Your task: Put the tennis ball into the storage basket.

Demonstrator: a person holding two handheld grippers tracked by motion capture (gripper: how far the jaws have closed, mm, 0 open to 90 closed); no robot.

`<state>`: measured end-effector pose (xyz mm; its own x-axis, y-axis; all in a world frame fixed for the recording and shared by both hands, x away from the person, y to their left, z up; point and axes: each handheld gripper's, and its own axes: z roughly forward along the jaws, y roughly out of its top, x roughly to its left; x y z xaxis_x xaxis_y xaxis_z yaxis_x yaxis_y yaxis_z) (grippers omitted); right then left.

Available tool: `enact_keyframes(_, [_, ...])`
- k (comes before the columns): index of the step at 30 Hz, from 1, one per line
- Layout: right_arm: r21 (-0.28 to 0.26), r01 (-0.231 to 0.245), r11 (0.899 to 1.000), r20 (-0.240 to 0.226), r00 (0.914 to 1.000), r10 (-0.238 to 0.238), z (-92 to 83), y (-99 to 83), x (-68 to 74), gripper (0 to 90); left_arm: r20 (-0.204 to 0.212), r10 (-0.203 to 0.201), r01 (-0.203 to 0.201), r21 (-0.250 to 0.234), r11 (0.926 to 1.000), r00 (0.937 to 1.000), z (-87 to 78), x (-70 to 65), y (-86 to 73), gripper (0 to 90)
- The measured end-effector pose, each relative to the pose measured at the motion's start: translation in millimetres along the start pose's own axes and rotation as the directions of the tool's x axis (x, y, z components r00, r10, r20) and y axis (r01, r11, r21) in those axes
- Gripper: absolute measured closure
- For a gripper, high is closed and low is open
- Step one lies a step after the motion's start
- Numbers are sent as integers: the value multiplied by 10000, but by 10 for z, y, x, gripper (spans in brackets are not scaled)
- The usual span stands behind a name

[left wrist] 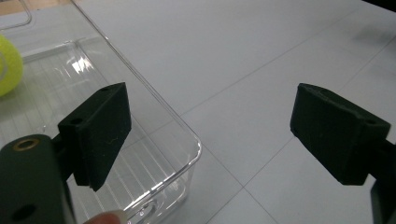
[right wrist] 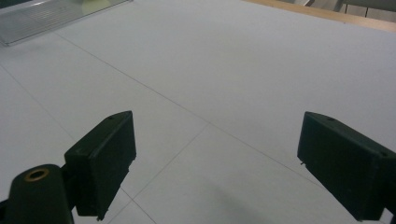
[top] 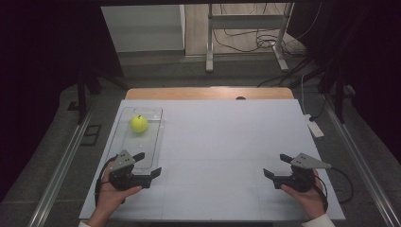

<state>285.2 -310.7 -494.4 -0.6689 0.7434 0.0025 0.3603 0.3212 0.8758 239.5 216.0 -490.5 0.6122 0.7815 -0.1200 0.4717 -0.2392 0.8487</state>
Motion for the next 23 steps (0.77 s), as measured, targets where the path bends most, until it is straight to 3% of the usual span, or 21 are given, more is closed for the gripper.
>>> enact_keyframes(23, [-122,30,9999,-68,10000,-31,-10,3,1,121,-114,76,-75,70,9999,9999,41,13,-27,137])
